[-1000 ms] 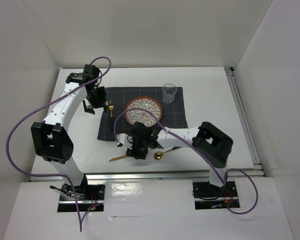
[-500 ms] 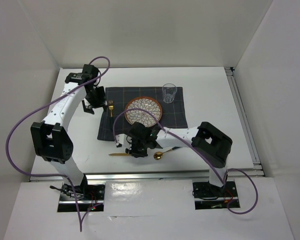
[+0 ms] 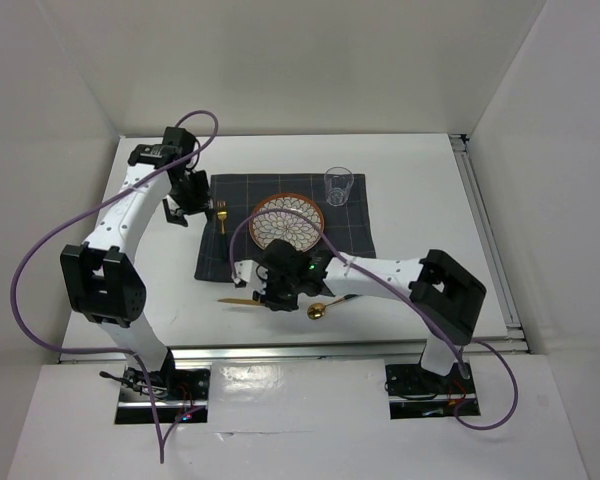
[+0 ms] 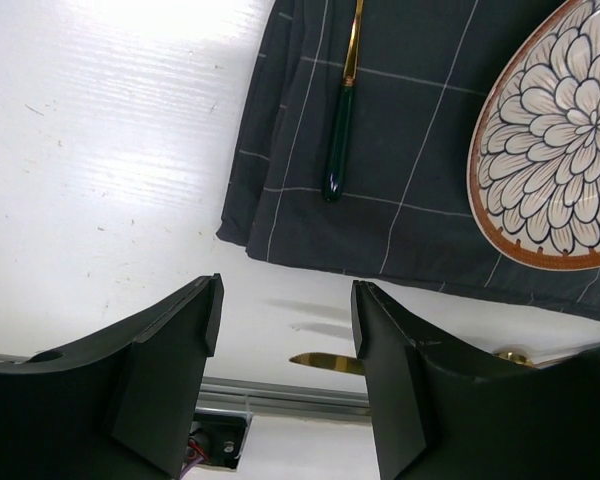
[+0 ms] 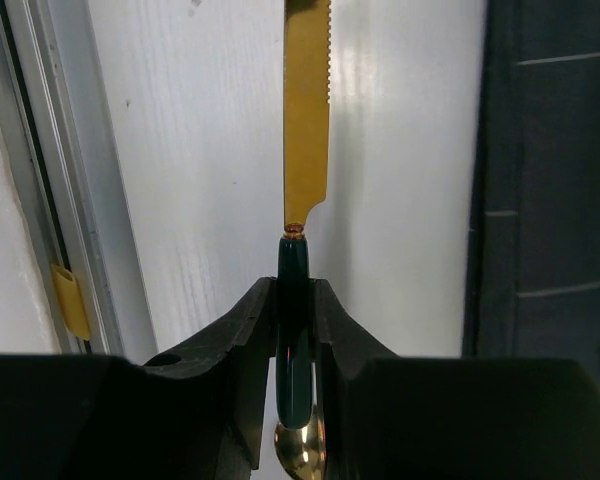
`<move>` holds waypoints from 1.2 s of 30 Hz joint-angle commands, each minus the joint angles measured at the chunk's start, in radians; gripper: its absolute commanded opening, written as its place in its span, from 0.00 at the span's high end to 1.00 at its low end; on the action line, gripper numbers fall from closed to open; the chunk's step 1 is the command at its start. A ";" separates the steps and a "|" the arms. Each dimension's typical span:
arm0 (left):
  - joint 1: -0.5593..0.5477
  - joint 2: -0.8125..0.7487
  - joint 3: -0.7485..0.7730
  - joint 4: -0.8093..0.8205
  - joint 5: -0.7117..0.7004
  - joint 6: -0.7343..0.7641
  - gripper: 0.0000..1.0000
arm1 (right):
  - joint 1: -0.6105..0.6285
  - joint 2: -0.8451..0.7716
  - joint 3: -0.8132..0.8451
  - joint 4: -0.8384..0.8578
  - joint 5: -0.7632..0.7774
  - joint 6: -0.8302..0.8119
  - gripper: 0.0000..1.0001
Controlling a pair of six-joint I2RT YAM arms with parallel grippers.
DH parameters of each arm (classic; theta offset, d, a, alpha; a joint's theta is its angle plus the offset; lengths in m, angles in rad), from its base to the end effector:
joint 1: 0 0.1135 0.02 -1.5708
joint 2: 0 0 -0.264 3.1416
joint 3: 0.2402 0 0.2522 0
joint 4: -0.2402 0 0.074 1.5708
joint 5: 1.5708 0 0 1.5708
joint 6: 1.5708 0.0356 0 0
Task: Set the dinner table for one person
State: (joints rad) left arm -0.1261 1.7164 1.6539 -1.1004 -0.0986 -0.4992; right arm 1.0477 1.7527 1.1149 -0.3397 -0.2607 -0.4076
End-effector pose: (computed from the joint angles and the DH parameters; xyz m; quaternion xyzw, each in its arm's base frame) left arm 0.3476 -0.0405 0.3188 -0.1912 0.9593 -0.0163 0.2073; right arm 0.1723 0.3172 0.1856 -0.6590 0.6828 0.2092 0.2360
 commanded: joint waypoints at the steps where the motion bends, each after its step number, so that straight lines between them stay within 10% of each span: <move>1: 0.019 -0.052 0.049 -0.010 0.007 0.005 0.29 | 0.000 -0.117 0.019 0.001 0.072 0.071 0.94; 18: 0.028 -0.081 0.049 0.008 0.036 -0.013 0.29 | -0.253 -0.528 -0.201 0.007 0.397 0.596 1.00; 36: 0.028 -0.109 0.009 0.027 0.036 -0.013 0.29 | -0.483 -0.197 0.020 -0.153 0.515 1.041 1.00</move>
State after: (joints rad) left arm -0.1024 1.6455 1.6627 -1.0859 -0.0650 -0.5045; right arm 0.5888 1.5154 1.0637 -0.4427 0.2131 0.5262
